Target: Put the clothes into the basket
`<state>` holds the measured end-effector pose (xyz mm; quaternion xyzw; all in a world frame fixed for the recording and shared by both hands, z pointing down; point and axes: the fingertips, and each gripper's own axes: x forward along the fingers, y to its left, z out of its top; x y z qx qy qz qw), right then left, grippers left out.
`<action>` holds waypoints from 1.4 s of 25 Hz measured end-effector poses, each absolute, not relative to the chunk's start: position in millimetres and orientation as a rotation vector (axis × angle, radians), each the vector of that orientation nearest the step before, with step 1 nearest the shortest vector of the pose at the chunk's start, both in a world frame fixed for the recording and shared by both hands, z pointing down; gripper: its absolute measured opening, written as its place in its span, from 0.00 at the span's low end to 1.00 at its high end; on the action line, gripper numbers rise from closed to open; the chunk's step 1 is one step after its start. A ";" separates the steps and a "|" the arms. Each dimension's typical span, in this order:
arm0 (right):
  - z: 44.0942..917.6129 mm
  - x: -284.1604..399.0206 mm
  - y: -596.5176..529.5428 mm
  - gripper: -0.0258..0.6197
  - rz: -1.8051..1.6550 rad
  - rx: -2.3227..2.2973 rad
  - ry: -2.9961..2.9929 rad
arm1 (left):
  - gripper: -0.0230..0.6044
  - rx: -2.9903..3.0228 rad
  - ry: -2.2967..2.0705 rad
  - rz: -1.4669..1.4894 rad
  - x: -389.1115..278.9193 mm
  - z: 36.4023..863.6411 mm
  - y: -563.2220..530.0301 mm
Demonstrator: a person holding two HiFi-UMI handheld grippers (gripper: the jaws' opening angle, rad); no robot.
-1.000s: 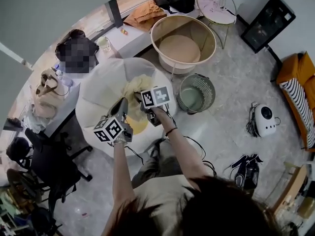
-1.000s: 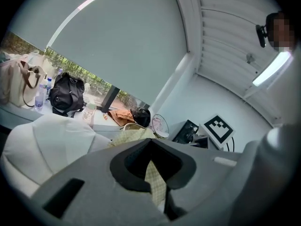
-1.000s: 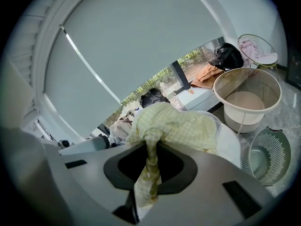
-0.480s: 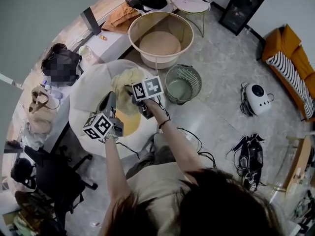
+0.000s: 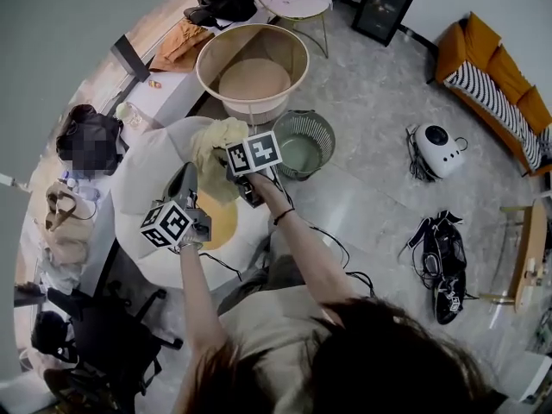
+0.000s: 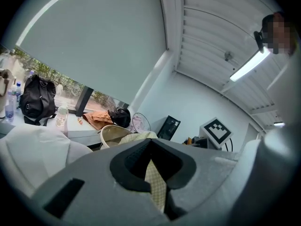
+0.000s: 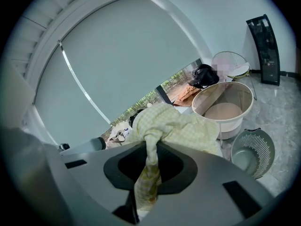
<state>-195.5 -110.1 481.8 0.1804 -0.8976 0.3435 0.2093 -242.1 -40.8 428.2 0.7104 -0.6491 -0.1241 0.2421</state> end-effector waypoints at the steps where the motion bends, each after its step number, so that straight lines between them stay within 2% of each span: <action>1: 480.6 -192.2 -113.4 0.12 0.961 0.518 -2.499 | 0.05 1.951 -1.767 -0.336 -240.0 427.2 -43.5; 35: 468.0 -81.4 -229.6 0.12 1.020 0.693 -2.468 | 0.05 2.066 -1.608 -0.281 -128.3 408.5 -166.0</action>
